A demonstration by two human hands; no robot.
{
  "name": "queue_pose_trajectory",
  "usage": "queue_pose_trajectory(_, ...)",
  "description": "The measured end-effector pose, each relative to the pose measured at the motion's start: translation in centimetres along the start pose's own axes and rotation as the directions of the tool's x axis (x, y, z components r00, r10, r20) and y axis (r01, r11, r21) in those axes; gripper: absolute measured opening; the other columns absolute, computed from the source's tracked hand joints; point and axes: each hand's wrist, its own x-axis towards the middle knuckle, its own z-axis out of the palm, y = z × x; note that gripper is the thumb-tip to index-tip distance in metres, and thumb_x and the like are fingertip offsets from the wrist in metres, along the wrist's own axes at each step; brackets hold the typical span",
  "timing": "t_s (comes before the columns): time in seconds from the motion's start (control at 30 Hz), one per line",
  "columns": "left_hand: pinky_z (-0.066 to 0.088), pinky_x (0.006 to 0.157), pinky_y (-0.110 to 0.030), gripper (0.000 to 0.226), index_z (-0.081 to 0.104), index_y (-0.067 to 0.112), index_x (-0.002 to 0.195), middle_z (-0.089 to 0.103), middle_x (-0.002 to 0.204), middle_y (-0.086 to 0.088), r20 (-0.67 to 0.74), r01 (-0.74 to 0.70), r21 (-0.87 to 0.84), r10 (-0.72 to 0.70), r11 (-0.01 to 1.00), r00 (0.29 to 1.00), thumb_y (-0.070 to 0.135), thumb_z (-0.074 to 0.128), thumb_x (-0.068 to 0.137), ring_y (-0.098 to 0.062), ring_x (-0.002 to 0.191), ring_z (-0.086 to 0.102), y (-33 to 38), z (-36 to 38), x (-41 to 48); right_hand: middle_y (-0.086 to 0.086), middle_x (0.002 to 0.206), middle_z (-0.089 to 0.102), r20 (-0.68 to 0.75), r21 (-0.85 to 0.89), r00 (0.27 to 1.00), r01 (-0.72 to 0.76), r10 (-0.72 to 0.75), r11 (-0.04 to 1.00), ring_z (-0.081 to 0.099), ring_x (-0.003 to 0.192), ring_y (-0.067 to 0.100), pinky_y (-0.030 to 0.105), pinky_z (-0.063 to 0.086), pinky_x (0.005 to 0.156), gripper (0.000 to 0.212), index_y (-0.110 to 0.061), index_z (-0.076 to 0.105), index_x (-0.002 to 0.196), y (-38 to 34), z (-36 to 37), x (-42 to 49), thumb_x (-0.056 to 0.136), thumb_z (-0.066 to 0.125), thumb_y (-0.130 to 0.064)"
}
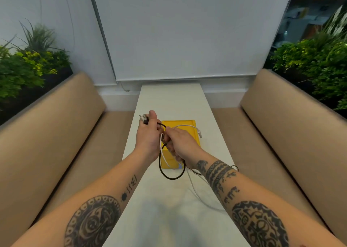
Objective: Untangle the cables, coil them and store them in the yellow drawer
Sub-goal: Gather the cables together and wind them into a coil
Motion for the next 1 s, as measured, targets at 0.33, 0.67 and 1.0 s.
queue_pose_trajectory(0.33,0.052,0.072,-0.037,0.021,0.045,0.014,0.093,0.039,0.06,0.003,0.074,0.118,-0.074,-0.112,0.99,0.991,0.029,0.047,0.107,-0.015,0.051,0.043,0.2,-1.3,0.6,0.006,0.108,0.062,-0.174,-0.479,0.985,-0.1,0.017,0.872,0.064,0.082,0.026,0.042,0.057,0.071,0.038,-0.015,0.061,0.123,1.6,-6.0,1.0,0.095,0.04,-0.001)
queue_pose_trajectory(0.67,0.042,0.054,-0.028,0.069,0.045,0.017,0.102,0.04,0.069,0.005,0.317,-0.012,0.245,-0.069,0.97,0.946,0.069,0.065,0.062,-0.011,0.051,0.042,0.4,0.4,-1.6,0.001,0.087,0.053,0.23,-0.952,0.961,0.191,0.151,0.239,0.054,0.081,0.022,0.034,0.042,0.066,0.034,-0.012,0.062,0.122,-3.6,-2.8,0.4,0.101,0.034,-0.012)
queue_pose_trajectory(1.0,0.043,0.049,-0.03,0.027,0.049,0.015,0.109,0.047,0.08,-0.009,0.234,0.13,0.317,-0.21,0.939,0.949,0.0,0.061,0.091,-0.019,0.058,0.047,0.4,0.3,-0.5,-0.003,0.076,0.042,0.185,-0.982,0.983,0.185,-0.001,0.026,0.05,0.082,0.025,0.036,0.043,0.069,0.024,-0.015,0.06,0.111,-4.8,-1.5,-1.9,0.1,0.039,-0.02)
